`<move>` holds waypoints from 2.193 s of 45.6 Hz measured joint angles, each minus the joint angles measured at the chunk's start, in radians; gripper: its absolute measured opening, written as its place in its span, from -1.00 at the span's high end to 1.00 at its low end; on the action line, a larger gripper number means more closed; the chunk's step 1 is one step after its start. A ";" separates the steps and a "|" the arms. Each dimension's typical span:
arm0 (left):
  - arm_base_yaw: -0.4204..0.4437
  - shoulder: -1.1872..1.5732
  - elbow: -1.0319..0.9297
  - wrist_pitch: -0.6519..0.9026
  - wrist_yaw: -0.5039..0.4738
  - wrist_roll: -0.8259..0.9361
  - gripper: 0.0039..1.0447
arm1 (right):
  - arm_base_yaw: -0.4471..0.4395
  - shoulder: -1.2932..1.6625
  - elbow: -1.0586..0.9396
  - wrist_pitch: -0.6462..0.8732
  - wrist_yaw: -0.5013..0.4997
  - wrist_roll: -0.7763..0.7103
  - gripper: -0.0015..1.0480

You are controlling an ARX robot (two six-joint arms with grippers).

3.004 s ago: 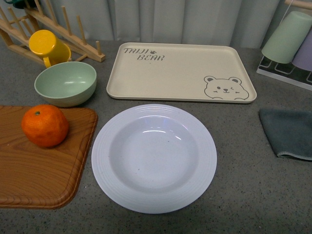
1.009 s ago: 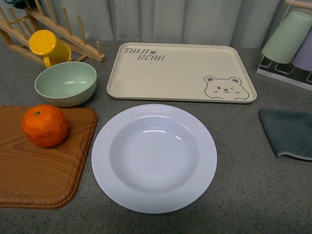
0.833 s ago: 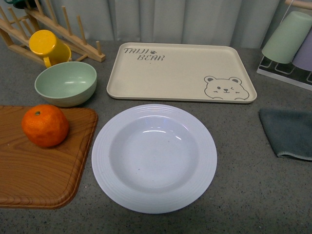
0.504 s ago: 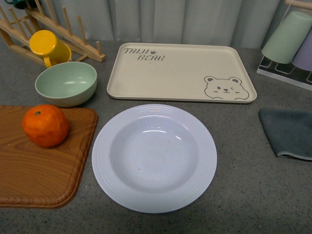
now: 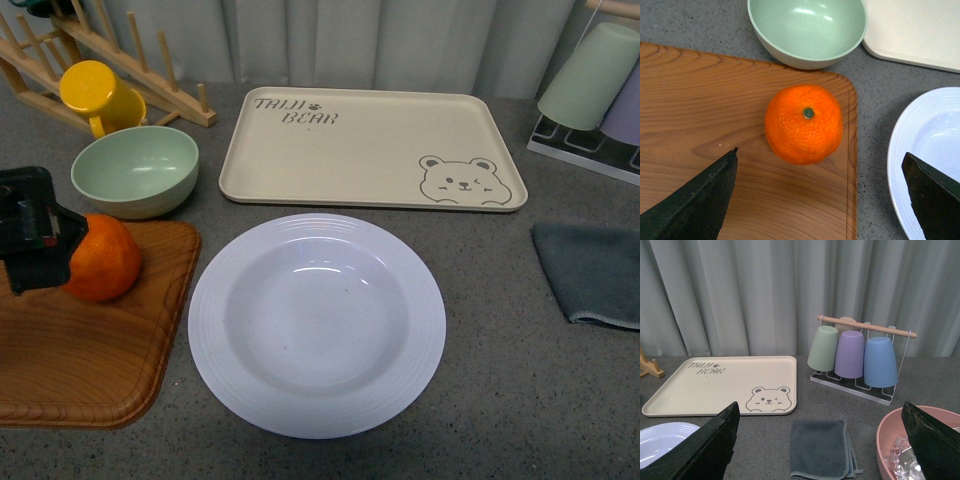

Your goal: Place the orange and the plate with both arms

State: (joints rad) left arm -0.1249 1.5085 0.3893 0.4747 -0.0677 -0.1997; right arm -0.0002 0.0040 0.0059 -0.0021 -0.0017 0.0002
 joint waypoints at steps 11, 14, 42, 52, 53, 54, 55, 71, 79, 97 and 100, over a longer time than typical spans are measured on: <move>0.006 0.147 0.064 0.037 0.010 0.014 -0.88 | 0.000 0.000 0.000 0.000 0.000 0.000 -0.82; 0.009 0.175 0.080 0.039 0.009 0.014 -0.88 | 0.000 0.000 0.000 0.000 0.000 0.000 -0.82; 0.032 0.379 0.196 0.041 0.039 0.019 -0.63 | 0.000 0.000 0.000 0.000 0.000 0.000 -0.82; 0.027 0.380 0.201 0.037 0.039 0.018 -0.24 | 0.000 0.000 0.000 0.000 0.000 0.000 -0.82; 0.023 0.377 0.201 0.034 0.039 0.018 -0.24 | 0.000 0.000 0.000 0.000 0.000 0.000 -0.82; 0.016 0.370 0.201 0.026 0.037 0.010 -0.23 | 0.000 0.000 0.000 0.000 0.000 0.000 -0.82; 0.005 0.359 0.201 0.015 0.035 0.003 -0.23 | 0.000 0.000 0.000 0.000 0.000 0.000 -0.82; -0.271 0.277 0.249 -0.014 -0.026 -0.122 -0.23 | 0.000 0.000 0.000 0.000 0.000 0.000 -0.82; -0.392 0.332 0.282 -0.014 -0.043 -0.160 -0.23 | 0.000 0.000 0.000 0.000 0.000 0.000 -0.82; -0.494 0.448 0.313 -0.010 -0.065 -0.191 -0.22 | 0.000 0.000 0.000 0.000 0.000 0.000 -0.82; -0.497 0.460 0.318 -0.010 -0.071 -0.191 -0.22 | 0.000 0.000 0.000 0.000 0.000 0.000 -0.82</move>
State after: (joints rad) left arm -0.6224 1.9686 0.7074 0.4648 -0.1383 -0.3904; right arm -0.0002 0.0040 0.0059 -0.0021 -0.0021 0.0002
